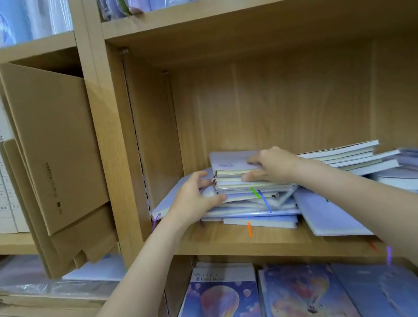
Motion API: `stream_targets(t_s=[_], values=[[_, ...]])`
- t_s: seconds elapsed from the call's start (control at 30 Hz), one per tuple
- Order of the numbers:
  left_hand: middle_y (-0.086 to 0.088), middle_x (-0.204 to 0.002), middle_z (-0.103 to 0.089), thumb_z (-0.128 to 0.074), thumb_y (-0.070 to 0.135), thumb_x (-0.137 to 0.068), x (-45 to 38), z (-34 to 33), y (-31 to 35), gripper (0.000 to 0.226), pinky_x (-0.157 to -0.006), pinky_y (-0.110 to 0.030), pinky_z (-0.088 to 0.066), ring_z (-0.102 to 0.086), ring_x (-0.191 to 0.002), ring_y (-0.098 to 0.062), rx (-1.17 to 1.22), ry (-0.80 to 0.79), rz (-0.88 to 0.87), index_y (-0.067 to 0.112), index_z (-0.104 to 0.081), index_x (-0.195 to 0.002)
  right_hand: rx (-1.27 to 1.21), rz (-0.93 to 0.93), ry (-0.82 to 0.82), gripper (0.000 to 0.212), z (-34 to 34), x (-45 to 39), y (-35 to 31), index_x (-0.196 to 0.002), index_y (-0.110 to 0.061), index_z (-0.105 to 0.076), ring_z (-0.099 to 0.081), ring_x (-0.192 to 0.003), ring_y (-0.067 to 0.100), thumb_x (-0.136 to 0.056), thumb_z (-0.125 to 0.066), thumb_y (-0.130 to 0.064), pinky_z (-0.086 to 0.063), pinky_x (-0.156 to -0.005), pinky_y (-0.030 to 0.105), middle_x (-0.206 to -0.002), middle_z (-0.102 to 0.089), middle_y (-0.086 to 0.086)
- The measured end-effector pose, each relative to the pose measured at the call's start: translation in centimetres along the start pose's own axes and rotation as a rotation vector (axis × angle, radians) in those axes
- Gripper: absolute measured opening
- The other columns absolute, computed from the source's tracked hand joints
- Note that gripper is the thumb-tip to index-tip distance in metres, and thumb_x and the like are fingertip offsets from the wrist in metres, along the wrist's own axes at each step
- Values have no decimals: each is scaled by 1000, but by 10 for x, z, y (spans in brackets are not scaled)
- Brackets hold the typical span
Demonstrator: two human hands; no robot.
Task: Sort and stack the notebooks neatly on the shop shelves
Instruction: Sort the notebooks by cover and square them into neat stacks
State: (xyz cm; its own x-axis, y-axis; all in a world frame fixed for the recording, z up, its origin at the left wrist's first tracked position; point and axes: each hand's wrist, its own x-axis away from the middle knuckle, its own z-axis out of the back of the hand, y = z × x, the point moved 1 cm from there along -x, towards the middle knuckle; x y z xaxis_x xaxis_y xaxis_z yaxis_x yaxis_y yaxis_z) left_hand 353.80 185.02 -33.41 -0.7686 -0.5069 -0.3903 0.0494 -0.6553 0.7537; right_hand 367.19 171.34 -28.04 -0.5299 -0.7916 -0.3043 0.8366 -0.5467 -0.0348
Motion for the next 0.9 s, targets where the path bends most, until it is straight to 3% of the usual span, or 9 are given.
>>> stream_targets(t_s=[0.13,0.2,0.3,0.37,0.47,0.57,0.67,0.77,0.9], values=[[-4,-137,-49,-72,16,-80,-9,-4,4,69,-94,-19,-34,-46,-123,-14,54,-28,6,6,-39,-139,-30,66,26,50,2,0,7,-124,-13,-58,-53,-114,32,-92,-45,-51,-43,-93,37,-124,-60,11],[-3,-136,-49,-71,13,-80,-9,-4,2,67,-94,-17,-33,-46,-122,-11,88,-24,12,6,-40,-138,68,54,88,46,5,1,6,-116,-19,-63,-56,-105,33,-95,-39,-51,-45,-81,33,-114,-64,10],[-2,-134,-50,-72,11,-79,-9,-5,1,66,-94,-18,-33,-46,-120,-9,133,-21,28,11,-42,-138,260,8,179,47,5,2,-4,-112,-20,-65,-59,-98,33,-96,-35,-52,-35,-67,29,-106,-64,11],[-1,-133,-51,-72,7,-78,-9,-5,3,65,-94,-17,-33,-46,-114,-5,175,-28,36,11,-43,-137,283,6,166,48,3,-2,-5,-107,-13,-64,-58,-98,32,-97,-36,-50,-33,-66,29,-106,-63,12],[1,-135,-50,-70,3,-78,-7,-4,6,67,-94,-18,-33,-45,-115,-4,241,-38,68,12,-42,-138,122,39,45,44,-2,-4,4,-98,-10,-58,-56,-98,33,-95,-41,-49,-37,-70,33,-102,-61,14],[5,-140,-44,-64,-2,-81,-4,-1,10,69,-95,-22,-30,-38,-128,-8,319,-73,66,18,-37,-141,66,71,26,55,0,4,11,-114,-7,-55,-54,-98,33,-88,-50,-55,-46,-80,37,-102,-60,13],[10,-140,-42,-57,-7,-83,-2,-1,14,70,-95,-26,-25,-33,-130,-5,367,-87,30,26,-35,-141,247,90,118,48,5,8,10,-117,-6,-52,-57,-98,36,-90,-53,-45,-43,-71,34,-106,-60,18],[8,-142,-42,-54,-8,-86,-1,1,11,68,-94,-21,-29,-34,-133,-9,222,-108,-7,22,-33,-142,359,158,83,26,11,8,-2,-109,-2,-48,-54,-85,35,-92,-49,-21,-35,-62,32,-102,-56,19],[-1,-139,-47,-64,5,-84,1,2,1,63,-96,-16,-32,-42,-128,-13,-146,-44,-48,12,-37,-140,444,204,-69,18,21,8,-13,-106,-5,-48,-46,-76,29,-89,-51,-8,-33,-61,32,-92,-45,9]])
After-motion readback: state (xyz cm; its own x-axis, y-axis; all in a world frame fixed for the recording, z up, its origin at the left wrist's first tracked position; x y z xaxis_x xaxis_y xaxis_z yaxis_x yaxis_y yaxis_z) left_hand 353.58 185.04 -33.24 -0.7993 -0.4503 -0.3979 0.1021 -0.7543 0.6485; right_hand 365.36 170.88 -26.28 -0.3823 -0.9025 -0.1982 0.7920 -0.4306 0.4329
